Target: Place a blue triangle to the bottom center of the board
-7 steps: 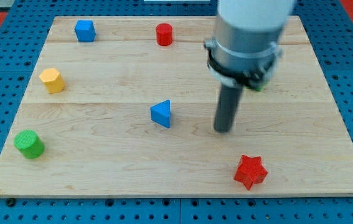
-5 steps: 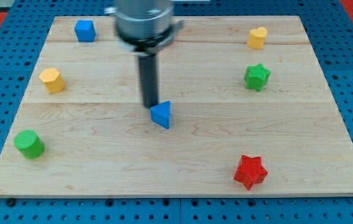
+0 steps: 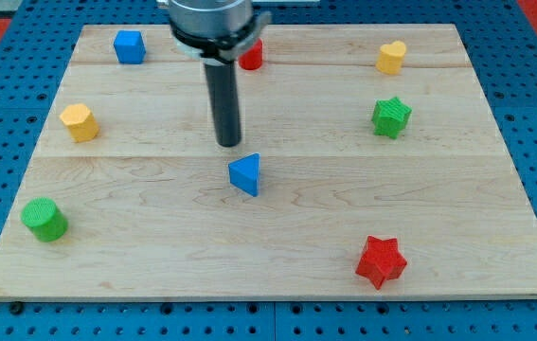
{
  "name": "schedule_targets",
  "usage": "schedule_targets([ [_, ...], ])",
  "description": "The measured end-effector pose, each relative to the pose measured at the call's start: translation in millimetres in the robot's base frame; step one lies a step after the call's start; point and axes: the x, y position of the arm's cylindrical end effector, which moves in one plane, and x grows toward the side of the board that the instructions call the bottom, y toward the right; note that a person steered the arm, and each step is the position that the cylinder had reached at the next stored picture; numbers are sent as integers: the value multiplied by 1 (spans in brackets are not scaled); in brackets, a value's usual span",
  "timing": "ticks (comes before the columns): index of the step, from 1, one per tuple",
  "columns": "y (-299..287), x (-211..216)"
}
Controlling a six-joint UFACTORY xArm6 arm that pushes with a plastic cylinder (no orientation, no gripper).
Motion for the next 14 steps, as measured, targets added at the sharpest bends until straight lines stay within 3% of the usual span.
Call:
schedule_targets([
  [2,41,53],
  [3,28,76],
  [5,8,24],
  [9,-48,127],
  [11,-46,68],
  [14,-8,87],
])
